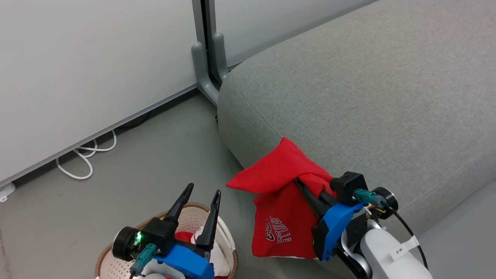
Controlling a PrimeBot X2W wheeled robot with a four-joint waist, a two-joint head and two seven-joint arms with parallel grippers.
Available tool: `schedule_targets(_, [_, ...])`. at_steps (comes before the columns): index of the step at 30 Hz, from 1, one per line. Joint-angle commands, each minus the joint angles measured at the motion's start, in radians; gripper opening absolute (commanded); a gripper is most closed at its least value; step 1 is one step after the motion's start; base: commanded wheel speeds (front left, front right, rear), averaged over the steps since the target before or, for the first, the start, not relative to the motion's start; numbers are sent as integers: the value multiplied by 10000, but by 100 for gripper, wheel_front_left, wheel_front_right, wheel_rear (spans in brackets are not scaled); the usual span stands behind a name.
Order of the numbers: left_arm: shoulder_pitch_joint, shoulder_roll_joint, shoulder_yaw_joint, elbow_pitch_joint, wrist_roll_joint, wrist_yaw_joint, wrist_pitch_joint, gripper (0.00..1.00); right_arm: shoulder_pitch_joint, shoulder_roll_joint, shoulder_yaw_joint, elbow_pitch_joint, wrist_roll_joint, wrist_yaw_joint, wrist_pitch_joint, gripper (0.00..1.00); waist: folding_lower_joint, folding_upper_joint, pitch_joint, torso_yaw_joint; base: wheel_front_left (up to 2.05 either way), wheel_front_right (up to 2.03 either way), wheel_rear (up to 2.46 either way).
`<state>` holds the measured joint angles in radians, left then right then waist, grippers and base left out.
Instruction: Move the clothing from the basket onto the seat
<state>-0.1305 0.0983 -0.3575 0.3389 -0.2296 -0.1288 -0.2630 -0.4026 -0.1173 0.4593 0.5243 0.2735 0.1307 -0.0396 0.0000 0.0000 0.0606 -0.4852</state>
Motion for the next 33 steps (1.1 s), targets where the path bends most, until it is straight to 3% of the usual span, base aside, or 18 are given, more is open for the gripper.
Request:
schedule_targets(1, [-167,81,33,2,0,-25,-28,100,80,56,-1,-49,-47,1,-75,0,0,0,64,-211,0,0,0])
schedule_targets(7, [-209,80,-65,55,-33,-25,-28,100,156,92,-17,11,-30,1,-98,0,0,0,29,-505,0,0,0])
schedule_targets(21, [-197,105,-176,43,-92,-25,-28,100,156,131,-225,43,-22,1,-132,0,0,0,117,-469,0,0,0])
schedule_targets(33, [-1019,463,-549,-159,74,-25,-29,100,-1790,-189,-1697,488,545,1,-218,0,0,0,1367,137,0,0,0])
